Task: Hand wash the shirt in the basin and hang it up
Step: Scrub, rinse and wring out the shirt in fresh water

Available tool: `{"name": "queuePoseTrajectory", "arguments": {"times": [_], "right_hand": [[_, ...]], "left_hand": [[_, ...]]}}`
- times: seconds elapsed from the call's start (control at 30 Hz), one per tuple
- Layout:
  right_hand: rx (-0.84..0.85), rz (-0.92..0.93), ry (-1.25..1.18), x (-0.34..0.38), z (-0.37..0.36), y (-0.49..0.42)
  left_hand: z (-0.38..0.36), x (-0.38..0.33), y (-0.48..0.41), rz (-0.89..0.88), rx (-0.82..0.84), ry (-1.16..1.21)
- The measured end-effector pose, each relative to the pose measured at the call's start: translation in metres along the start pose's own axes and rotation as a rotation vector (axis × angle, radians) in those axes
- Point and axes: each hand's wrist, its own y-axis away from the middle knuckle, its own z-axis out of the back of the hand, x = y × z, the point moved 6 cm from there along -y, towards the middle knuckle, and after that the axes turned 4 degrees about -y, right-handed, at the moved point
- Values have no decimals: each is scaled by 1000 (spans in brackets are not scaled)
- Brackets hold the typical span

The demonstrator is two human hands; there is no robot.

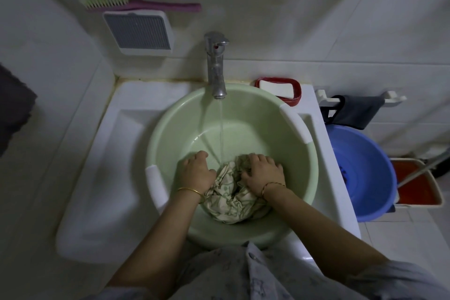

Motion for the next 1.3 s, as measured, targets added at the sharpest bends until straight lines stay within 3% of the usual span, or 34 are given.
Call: {"name": "queuePoseTrajectory", "arguments": {"times": [1.3], "right_hand": [[2, -36, -25, 0, 4, 4]], "left_hand": [[-3, 2, -3, -1, -33, 7]]}}
